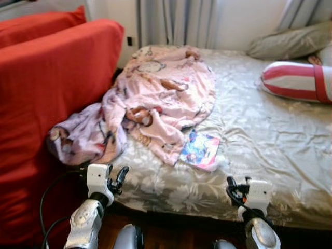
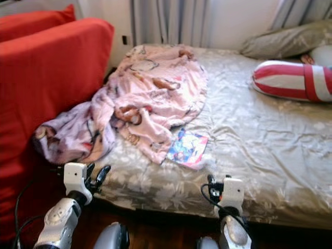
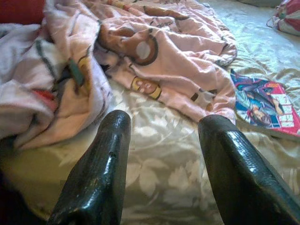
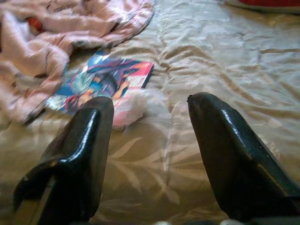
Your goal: Clean up the room
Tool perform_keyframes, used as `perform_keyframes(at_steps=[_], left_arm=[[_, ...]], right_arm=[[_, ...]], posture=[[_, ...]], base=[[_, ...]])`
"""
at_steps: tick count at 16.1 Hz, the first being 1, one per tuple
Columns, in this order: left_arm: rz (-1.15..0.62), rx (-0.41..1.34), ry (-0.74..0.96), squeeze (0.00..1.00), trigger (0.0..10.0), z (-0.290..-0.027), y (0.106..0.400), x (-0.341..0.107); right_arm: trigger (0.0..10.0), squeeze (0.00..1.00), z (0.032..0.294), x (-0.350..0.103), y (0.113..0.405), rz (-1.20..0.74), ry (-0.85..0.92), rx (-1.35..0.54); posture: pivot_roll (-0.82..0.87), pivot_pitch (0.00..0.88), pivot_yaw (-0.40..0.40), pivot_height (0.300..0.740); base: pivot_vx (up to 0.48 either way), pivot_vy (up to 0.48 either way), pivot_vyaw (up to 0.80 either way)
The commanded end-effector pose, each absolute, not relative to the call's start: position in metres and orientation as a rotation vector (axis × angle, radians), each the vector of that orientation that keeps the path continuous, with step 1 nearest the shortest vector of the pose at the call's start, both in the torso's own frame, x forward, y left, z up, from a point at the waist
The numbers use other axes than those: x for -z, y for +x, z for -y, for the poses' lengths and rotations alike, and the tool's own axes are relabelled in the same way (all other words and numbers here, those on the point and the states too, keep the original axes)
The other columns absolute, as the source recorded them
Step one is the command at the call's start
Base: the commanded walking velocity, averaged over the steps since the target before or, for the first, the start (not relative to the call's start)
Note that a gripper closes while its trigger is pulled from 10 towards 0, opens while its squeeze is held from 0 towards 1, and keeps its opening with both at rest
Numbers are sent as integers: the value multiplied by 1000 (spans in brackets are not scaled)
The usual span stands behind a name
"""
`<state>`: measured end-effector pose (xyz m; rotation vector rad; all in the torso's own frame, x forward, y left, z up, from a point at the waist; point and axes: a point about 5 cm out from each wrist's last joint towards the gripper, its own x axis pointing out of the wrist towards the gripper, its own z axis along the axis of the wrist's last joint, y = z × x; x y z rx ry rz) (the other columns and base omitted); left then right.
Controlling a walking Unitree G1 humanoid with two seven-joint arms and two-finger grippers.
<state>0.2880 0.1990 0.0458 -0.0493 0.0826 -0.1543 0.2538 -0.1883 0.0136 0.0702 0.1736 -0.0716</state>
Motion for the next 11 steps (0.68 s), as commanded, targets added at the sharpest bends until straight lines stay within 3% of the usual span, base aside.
perform_keyframes(at_steps=[1,5,9,11], left_arm=[[-69,162,-46,0,10000,-197,292,-51],[-65,163,-53,0,10000,-196,292,-52],[-66,167,-57,0,10000,-194,292,-52],[-61,176,-60,0,10000,-192,292,-52]], right_arm=[[10000,0,189,-15,255,-166,53,59],[10000,0,186,-15,254,-161,38,26],[10000,0,190,-14,255,-174,65,68],[10000,0,197,-11,257,-203,66,141]], posture=[[-7,69,5,601],[-5,73,2,601],[-8,72,3,601],[-7,71,4,601]], base=[[368,0,0],[366,0,756],[370,0,0],[124,0,0]])
